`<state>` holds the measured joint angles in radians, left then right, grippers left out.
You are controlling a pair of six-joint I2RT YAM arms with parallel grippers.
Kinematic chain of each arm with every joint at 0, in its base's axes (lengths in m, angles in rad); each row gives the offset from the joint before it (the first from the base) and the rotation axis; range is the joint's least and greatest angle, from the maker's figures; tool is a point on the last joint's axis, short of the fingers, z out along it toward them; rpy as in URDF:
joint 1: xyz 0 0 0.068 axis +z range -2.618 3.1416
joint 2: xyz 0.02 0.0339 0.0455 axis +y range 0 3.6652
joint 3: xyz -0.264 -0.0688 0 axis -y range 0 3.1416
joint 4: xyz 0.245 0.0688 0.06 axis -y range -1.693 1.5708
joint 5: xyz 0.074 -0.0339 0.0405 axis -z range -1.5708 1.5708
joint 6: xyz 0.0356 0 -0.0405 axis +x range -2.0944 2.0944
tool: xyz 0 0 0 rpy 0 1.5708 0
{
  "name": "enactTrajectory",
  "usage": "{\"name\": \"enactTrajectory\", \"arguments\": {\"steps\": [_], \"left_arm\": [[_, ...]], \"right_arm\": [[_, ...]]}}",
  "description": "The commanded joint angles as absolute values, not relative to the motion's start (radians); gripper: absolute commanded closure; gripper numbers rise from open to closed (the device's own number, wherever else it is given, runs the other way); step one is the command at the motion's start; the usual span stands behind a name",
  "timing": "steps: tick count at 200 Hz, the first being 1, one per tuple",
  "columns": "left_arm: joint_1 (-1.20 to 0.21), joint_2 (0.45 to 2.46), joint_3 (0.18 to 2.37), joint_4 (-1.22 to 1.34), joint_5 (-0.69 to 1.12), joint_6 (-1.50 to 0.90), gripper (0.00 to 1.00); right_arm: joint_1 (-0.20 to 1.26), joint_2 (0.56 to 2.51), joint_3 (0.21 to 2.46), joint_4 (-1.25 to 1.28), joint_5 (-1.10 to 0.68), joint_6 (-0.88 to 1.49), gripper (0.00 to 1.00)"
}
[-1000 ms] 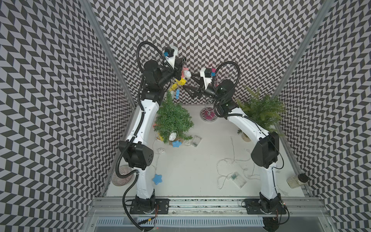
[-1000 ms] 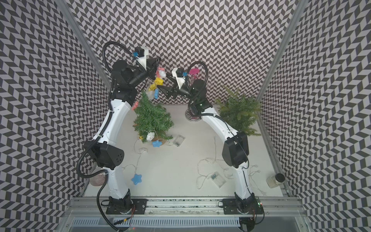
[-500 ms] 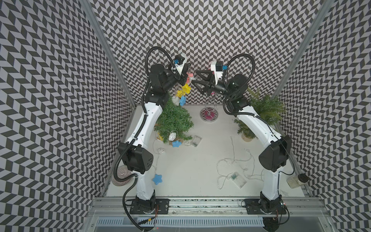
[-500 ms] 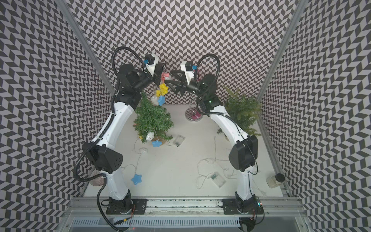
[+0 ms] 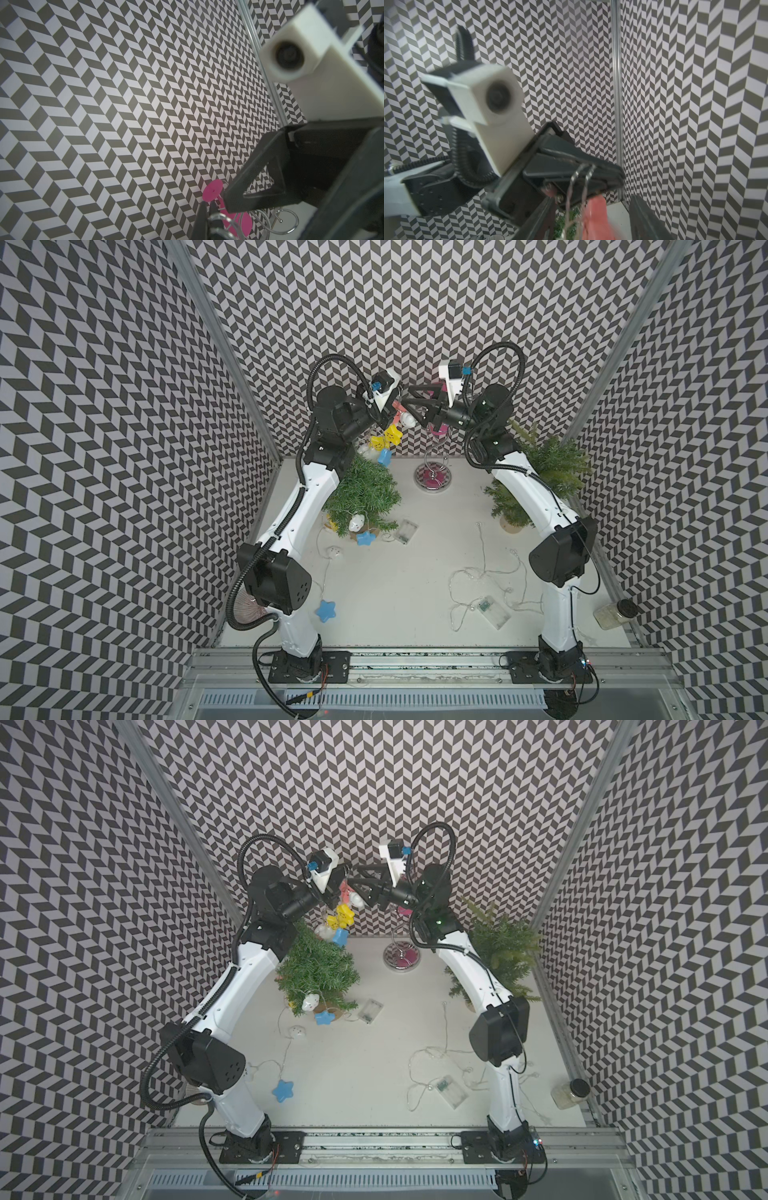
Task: Wrap string light around the christmas tree
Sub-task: Wrap the light string around the Christmas tree.
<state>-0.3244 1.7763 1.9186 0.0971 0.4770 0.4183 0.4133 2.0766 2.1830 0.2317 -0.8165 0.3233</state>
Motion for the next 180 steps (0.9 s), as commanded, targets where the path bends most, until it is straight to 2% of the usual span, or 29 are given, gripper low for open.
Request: {"name": "enactTrajectory", "arguments": {"steps": [1,46,67,104,137,159,180], "left_arm": [[-0.332,1.748,1.907,0.150,0.494,0.434,1.00],[-0.348,1.748,1.899,0.124,0.481,0.479,1.00],[-0.350,1.747,1.898,0.103,0.477,0.507,1.00],[-0.363,1.752,1.904,0.092,0.473,0.522,1.00],[-0.379,1.760,1.911,0.077,0.456,0.553,1.00],[-0.383,1.763,1.913,0.067,0.459,0.558,1.00],[-0.389,1.764,1.908,0.072,0.465,0.563,1.00]], "right_arm": [[0.403,2.080,2.193,0.270,-0.909,0.378,0.44],[0.387,2.101,2.210,0.341,-1.072,0.444,0.50],[0.376,2.069,2.153,0.396,-1.084,0.454,0.49],[0.387,2.102,2.196,0.395,-1.143,0.485,0.46],[0.388,2.119,2.205,0.448,-1.149,0.513,0.46],[0.401,2.116,2.229,0.368,-1.106,0.448,0.47],[0.408,2.128,2.238,0.357,-1.086,0.427,0.54]]}}
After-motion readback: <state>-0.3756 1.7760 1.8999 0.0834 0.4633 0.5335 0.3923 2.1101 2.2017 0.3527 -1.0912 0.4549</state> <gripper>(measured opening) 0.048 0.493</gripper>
